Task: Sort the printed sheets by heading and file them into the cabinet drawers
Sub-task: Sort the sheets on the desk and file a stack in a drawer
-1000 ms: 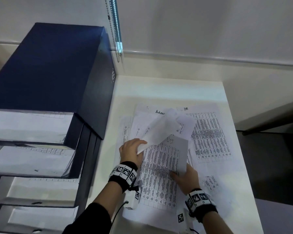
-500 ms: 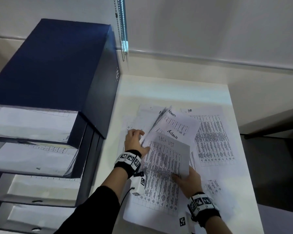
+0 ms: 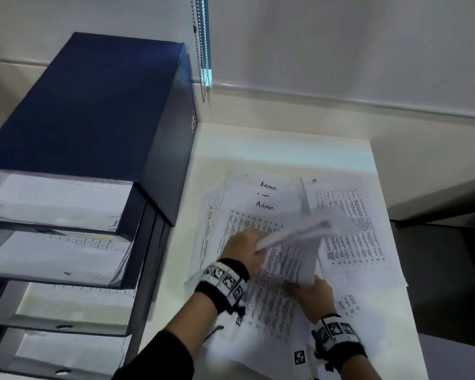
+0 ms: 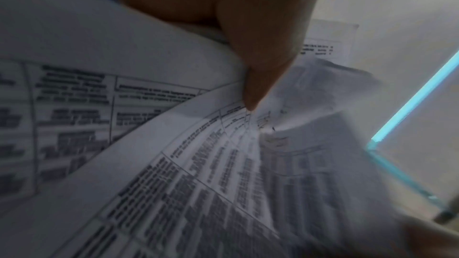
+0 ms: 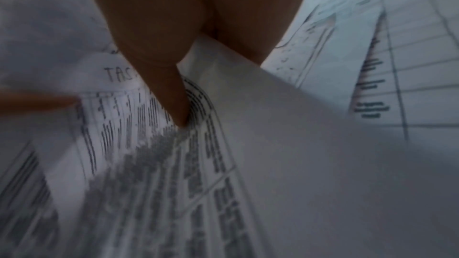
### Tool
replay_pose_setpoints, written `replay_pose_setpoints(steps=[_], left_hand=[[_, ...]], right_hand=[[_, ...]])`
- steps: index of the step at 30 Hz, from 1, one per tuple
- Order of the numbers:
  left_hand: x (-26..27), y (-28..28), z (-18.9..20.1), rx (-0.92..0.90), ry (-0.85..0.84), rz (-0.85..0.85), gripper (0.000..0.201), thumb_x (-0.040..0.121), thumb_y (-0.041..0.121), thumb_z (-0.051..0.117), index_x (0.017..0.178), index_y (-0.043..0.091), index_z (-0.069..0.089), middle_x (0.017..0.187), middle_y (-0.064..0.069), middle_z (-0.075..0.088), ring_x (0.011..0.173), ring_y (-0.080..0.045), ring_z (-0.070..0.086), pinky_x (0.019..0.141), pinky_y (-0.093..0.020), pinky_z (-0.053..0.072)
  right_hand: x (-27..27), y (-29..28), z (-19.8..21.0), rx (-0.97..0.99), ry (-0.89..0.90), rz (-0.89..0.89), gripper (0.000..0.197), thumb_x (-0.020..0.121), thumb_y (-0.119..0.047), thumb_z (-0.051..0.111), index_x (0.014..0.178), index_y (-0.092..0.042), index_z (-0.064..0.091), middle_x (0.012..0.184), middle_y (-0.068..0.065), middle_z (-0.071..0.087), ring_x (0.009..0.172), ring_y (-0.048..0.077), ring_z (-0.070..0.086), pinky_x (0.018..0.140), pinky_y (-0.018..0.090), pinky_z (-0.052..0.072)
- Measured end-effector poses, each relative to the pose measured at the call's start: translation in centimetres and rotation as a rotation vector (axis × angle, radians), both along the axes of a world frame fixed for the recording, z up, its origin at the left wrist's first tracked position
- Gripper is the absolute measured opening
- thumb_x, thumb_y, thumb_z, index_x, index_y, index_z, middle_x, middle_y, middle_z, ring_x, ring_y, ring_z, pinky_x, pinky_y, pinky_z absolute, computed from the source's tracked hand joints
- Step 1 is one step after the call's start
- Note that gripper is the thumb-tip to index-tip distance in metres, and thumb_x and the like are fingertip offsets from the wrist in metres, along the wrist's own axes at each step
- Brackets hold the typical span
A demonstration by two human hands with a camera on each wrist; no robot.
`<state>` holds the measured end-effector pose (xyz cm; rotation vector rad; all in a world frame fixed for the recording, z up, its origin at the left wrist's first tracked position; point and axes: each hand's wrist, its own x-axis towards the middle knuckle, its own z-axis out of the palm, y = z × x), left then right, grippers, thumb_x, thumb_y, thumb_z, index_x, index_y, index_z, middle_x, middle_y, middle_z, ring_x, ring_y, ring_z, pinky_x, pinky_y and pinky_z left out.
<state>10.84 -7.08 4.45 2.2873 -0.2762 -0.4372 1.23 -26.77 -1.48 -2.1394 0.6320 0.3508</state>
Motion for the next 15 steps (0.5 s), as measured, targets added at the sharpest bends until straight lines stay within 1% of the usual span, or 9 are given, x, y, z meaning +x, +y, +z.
replay_pose_setpoints(steps=[3, 5, 7, 8, 10, 11, 12, 13, 15], left_hand=[[-2.5, 0.5, 0.0, -0.033, -0.094, -0.164, 0.032, 0.087, 0.013, 0.061, 0.117, 0.02, 0.07, 0.112, 0.0, 0.069, 0.093, -0.016, 0.063, 0.085, -0.028, 0.053], [-3.4, 1.2, 0.3, -0.038, -0.029, -0.117, 0.032, 0.089, 0.017, 0.062, 0.119, 0.026, 0.068, 0.109, 0.004, 0.07, 0.092, -0.013, 0.063, 0.086, -0.027, 0.053], [-3.9, 2.2, 0.7, -0.026, 0.108, -0.01, 0.027, 0.094, 0.02, 0.06, 0.119, 0.028, 0.067, 0.097, 0.007, 0.07, 0.08, -0.009, 0.063, 0.074, -0.018, 0.052], [-4.0, 2.8, 0.7, -0.009, 0.175, 0.042, 0.023, 0.095, 0.022, 0.059, 0.116, 0.025, 0.067, 0.092, 0.004, 0.07, 0.073, -0.01, 0.061, 0.065, -0.015, 0.05], [-4.0, 3.9, 0.8, -0.011, 0.256, 0.133, 0.016, 0.093, 0.026, 0.061, 0.102, 0.016, 0.07, 0.084, -0.005, 0.069, 0.065, -0.015, 0.057, 0.055, -0.019, 0.047], [-4.1, 4.4, 0.8, -0.025, 0.269, 0.18, 0.015, 0.092, 0.028, 0.064, 0.096, 0.013, 0.069, 0.082, -0.004, 0.067, 0.068, -0.017, 0.057, 0.058, -0.022, 0.049], [-4.3, 5.0, 0.9, -0.017, 0.264, 0.228, 0.019, 0.091, 0.029, 0.067, 0.097, 0.012, 0.068, 0.085, -0.002, 0.066, 0.074, -0.016, 0.057, 0.064, -0.024, 0.05], [-4.7, 5.6, 0.8, 0.018, 0.259, 0.266, 0.027, 0.09, 0.03, 0.069, 0.107, 0.01, 0.065, 0.094, 0.0, 0.064, 0.083, -0.014, 0.056, 0.07, -0.021, 0.046], [-5.6, 6.8, 0.0, 0.055, 0.275, 0.347, 0.057, 0.085, 0.028, 0.074, 0.132, 0.005, 0.051, 0.123, -0.005, 0.058, 0.103, -0.014, 0.055, 0.084, -0.017, 0.04]], right_hand=[[-1.4, -1.2, 0.9, -0.077, 0.017, -0.016, 0.025, 0.07, -0.035, 0.085, 0.07, -0.016, 0.068, 0.066, 0.003, 0.068, 0.065, 0.023, 0.064, 0.059, 0.028, 0.047], [-2.8, -2.0, 1.4, -0.077, 0.019, -0.057, 0.029, 0.069, -0.031, 0.086, 0.06, -0.014, 0.066, 0.059, 0.005, 0.066, 0.06, 0.023, 0.063, 0.055, 0.027, 0.043], [-4.1, -2.5, 1.8, -0.047, 0.004, -0.106, 0.03, 0.069, -0.023, 0.087, 0.053, -0.015, 0.063, 0.052, 0.002, 0.064, 0.054, 0.018, 0.06, 0.051, 0.025, 0.042], [-4.7, -2.7, 1.9, -0.027, 0.004, -0.121, 0.029, 0.069, -0.02, 0.087, 0.052, -0.016, 0.063, 0.051, -0.002, 0.064, 0.053, 0.015, 0.061, 0.05, 0.024, 0.043], [-5.7, -2.9, 2.1, 0.028, 0.03, -0.131, 0.023, 0.069, -0.016, 0.086, 0.056, -0.017, 0.067, 0.052, -0.004, 0.067, 0.054, 0.012, 0.065, 0.053, 0.025, 0.05], [-6.1, -2.8, 2.1, 0.064, 0.05, -0.127, 0.019, 0.069, -0.015, 0.086, 0.06, -0.016, 0.069, 0.056, -0.003, 0.07, 0.056, 0.012, 0.068, 0.057, 0.03, 0.055], [-6.4, -2.7, 2.0, 0.09, 0.072, -0.111, 0.016, 0.069, -0.015, 0.086, 0.065, -0.015, 0.071, 0.061, 0.0, 0.072, 0.058, 0.014, 0.07, 0.062, 0.035, 0.059], [-6.7, -2.4, 1.9, 0.109, 0.085, -0.085, 0.014, 0.069, -0.017, 0.086, 0.07, -0.014, 0.072, 0.065, 0.001, 0.073, 0.061, 0.014, 0.071, 0.065, 0.037, 0.061], [-7.0, -1.7, 1.8, 0.096, 0.1, -0.003, 0.018, 0.07, -0.02, 0.085, 0.079, -0.015, 0.07, 0.073, -0.001, 0.073, 0.065, 0.012, 0.071, 0.064, 0.029, 0.06]])
